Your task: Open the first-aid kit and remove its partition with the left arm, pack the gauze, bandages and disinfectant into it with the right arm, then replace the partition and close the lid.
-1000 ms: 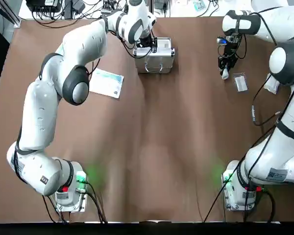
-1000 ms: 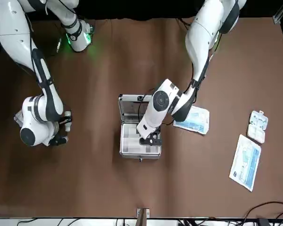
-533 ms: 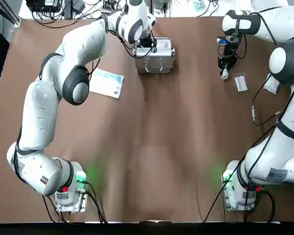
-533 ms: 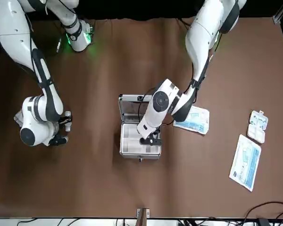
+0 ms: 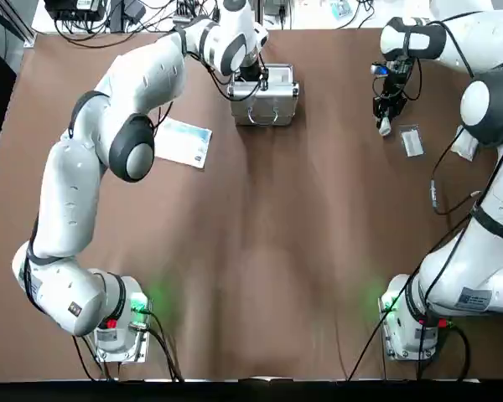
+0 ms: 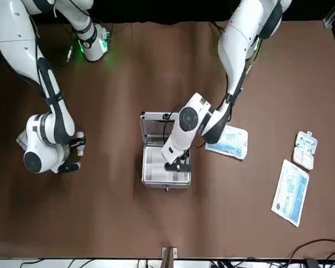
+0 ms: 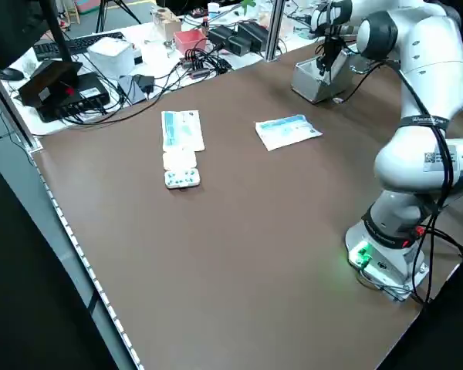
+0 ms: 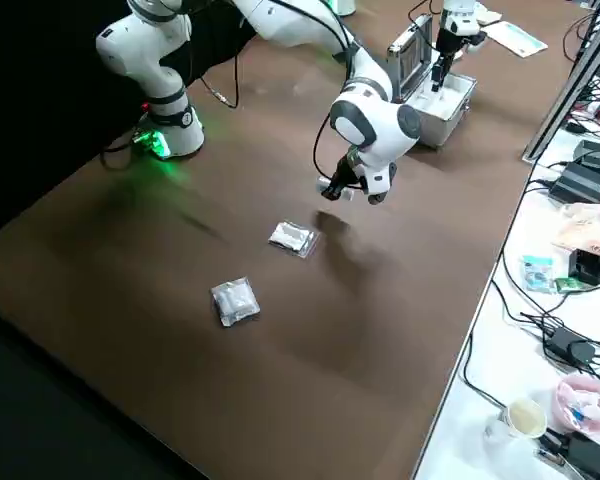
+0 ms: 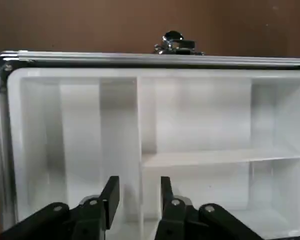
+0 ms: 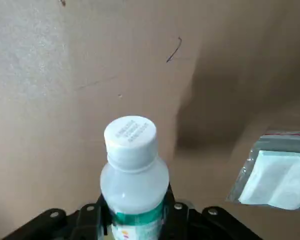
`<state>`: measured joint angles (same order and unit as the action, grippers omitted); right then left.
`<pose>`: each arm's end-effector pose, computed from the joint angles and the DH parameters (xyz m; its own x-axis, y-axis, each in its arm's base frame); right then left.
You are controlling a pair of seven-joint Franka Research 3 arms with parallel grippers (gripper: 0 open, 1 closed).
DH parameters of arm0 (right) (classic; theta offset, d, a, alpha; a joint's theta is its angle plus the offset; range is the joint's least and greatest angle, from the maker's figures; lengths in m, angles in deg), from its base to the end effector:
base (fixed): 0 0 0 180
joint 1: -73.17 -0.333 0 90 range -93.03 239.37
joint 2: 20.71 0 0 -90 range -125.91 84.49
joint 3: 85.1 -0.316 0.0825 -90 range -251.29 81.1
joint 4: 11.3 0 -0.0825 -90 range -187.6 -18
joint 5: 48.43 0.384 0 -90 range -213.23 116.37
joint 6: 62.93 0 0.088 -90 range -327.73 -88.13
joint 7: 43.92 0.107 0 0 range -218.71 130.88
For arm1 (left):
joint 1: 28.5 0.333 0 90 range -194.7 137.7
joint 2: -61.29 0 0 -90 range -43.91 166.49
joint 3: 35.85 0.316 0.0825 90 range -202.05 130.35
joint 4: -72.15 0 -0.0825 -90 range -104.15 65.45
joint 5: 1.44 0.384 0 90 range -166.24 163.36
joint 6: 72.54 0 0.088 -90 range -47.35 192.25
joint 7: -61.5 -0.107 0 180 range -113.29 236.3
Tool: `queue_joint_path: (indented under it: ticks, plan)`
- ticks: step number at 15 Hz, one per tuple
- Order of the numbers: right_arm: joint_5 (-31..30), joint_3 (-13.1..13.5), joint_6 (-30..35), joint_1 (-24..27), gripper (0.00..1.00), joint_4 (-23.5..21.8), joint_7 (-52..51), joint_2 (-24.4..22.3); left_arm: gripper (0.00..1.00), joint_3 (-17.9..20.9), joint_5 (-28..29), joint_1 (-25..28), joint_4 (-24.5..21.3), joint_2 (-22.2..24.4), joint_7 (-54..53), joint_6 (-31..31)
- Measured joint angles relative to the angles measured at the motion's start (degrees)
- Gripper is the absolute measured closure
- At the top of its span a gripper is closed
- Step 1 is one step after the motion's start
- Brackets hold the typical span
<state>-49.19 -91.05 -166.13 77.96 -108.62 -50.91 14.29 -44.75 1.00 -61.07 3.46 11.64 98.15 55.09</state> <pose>0.6134 0.0070 0.2124 0.8670 0.1545 -0.4738 0.1168 -0.9872 -0.1081 0.6052 -0.4855 0.2785 0.9955 -0.0356 0.0873 -0.0497 -0.9850 0.1653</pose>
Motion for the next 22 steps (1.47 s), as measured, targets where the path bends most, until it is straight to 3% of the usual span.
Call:
queue_joint_path:
  ticks: [7, 11, 22]
  plan:
    - [0.5, 0.0, 0.0, 0.0, 0.6, 0.2, 0.0, 0.0, 0.65, 0.4, 0.0, -0.7, 0.4, 0.0, -0.1, 0.0]
    - [0.6, -0.1, 0.0, 0.0, 0.6, 0.2, 0.0, 0.0, 0.78, 0.4, 0.0, -0.7, 0.4, 0.0, -0.2, 0.0]
    - [1.7, -0.2, 0.0, 0.0, 0.6, 0.7, 0.1, 0.0, 0.96, 0.9, 0.4, -0.8, 0.5, 0.0, -0.3, -0.3]
